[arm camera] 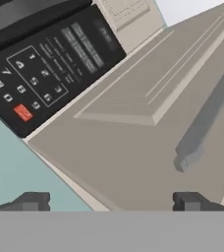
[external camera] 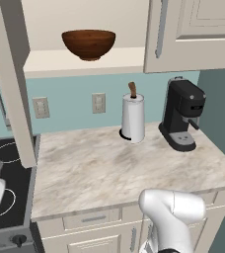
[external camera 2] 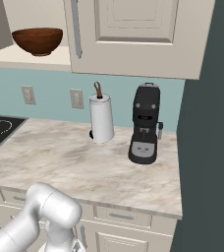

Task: Open the cabinet. Pick the bowls from the counter and place them in the cabinet. Then close the cabinet.

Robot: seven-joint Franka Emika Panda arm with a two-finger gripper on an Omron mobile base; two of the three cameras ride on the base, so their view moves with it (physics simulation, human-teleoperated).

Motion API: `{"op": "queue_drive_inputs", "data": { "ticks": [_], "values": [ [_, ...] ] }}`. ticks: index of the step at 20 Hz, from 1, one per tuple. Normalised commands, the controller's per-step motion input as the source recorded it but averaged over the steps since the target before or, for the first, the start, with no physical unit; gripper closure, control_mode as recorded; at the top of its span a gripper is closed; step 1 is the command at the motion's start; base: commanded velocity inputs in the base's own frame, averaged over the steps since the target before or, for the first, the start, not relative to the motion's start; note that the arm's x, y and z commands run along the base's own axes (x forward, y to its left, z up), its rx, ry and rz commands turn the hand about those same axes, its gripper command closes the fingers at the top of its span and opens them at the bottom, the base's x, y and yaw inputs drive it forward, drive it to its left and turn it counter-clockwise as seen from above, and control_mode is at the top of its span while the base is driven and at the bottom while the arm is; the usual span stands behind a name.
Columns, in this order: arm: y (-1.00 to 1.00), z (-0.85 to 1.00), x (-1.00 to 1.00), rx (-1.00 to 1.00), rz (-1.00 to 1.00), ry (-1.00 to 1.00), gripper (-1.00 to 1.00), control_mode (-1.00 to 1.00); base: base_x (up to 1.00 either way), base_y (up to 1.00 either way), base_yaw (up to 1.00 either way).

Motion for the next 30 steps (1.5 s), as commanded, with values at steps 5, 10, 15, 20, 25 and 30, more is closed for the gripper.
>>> {"op": "queue_drive_inputs", "data": {
  "ticks": [5, 10, 15, 20, 25, 30],
  "values": [
    [-0.08, 0.00, 0.31, 0.00, -0.05, 0.00, -1.00, -1.00, 0.00, 0.00, 0.00],
    [-0.17, 0.00, 0.36, 0.00, -0.03, 0.00, -1.00, -1.00, 0.00, 0.00, 0.00],
    [-0.28, 0.00, 0.39, 0.00, -0.02, 0.00, -1.00, -1.00, 0.00, 0.00, 0.00],
    [-0.42, 0.00, 0.37, 0.00, 0.00, 0.00, -1.00, -1.00, 0.00, 0.00, 0.00],
    [-0.44, 0.00, 0.40, 0.00, 0.00, 0.00, -1.00, -1.00, 0.00, 0.00, 0.00],
    [-0.38, 0.03, 0.38, 0.00, 0.00, 0.00, -1.00, -1.00, 0.00, 0.00, 0.00]
  ]
}}
